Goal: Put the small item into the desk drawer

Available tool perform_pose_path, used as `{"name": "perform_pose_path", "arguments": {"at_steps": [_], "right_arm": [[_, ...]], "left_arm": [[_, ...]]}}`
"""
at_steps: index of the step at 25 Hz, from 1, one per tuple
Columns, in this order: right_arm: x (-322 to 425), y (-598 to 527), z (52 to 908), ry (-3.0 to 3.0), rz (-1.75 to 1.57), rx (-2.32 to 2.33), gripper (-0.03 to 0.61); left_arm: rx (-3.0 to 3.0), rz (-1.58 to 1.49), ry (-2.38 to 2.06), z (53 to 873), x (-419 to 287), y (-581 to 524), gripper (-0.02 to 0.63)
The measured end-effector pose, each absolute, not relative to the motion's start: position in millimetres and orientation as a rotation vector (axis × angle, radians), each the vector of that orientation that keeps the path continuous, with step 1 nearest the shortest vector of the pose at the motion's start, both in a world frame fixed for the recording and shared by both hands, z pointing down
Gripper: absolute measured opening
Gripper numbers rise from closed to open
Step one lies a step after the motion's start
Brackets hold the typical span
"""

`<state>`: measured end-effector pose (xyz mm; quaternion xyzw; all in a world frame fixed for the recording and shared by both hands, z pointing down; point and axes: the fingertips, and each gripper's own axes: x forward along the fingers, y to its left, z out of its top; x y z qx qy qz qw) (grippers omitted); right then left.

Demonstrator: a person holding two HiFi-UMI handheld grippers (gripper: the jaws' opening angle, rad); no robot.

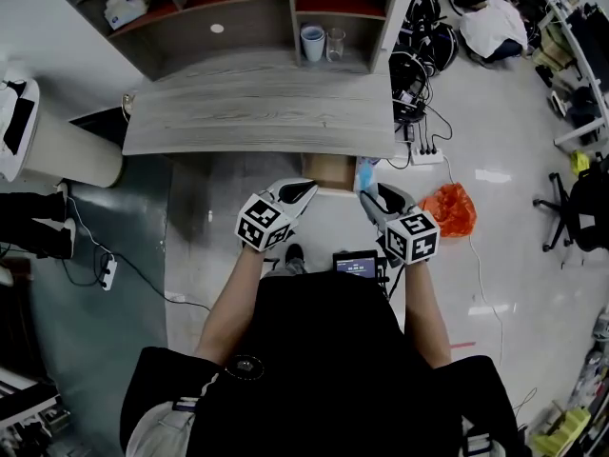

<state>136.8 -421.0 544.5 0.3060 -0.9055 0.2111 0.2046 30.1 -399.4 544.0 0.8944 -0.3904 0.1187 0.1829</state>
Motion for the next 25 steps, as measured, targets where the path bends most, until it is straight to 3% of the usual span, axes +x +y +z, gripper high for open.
{"name": "perform_pose_path", "arguments": {"at_steps": [25], "right_arm": [[126, -430, 570, -2.469, 0.533, 0.671, 0.163]], "left_arm": [[2.463, 0.351, -1.14, 556, 24, -413, 0.002]]}}
